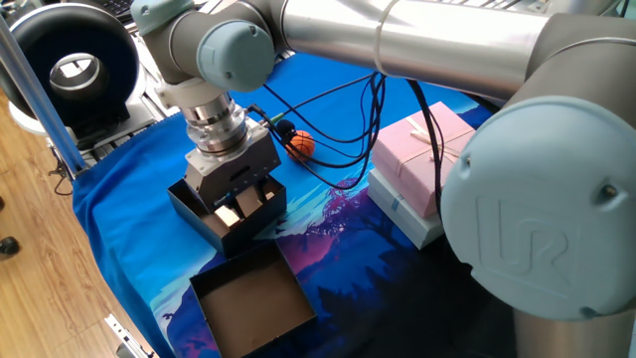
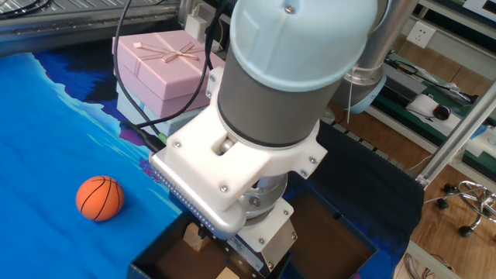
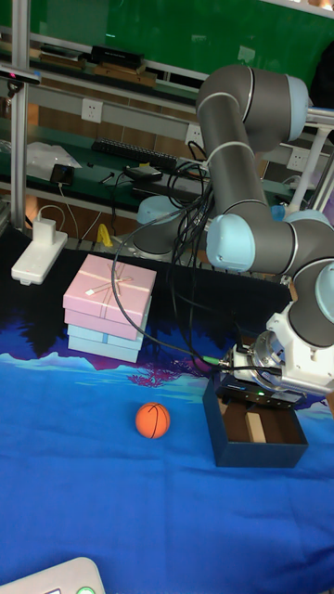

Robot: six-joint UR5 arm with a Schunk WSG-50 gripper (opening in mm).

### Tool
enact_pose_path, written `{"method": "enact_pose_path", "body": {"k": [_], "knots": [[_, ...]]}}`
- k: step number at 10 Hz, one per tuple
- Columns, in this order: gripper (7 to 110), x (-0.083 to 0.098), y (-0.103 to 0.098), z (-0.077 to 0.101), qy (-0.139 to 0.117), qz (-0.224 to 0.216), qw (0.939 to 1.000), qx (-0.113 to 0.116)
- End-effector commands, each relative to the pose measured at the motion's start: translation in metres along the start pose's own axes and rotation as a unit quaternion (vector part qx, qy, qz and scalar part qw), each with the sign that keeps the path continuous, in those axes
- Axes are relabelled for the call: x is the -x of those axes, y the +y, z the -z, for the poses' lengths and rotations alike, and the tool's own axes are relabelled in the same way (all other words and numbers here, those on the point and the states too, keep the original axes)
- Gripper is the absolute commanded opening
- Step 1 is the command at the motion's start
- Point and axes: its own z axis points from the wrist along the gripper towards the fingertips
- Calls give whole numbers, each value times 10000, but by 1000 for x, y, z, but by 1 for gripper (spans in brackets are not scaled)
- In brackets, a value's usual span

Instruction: Take everything out of the gift box

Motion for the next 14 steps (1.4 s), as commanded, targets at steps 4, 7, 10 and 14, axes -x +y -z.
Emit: {"method": "enact_pose_path", "body": {"k": [4, 7, 10, 14], "knots": [[44, 3, 25, 2, 36, -124, 9994, 320], [44, 4, 9, 15, 4, -15, 9999, 107], [44, 15, -10, 7, -136, 41, 9998, -145], [44, 9, 0, 2, -43, -62, 10000, 48]]}}
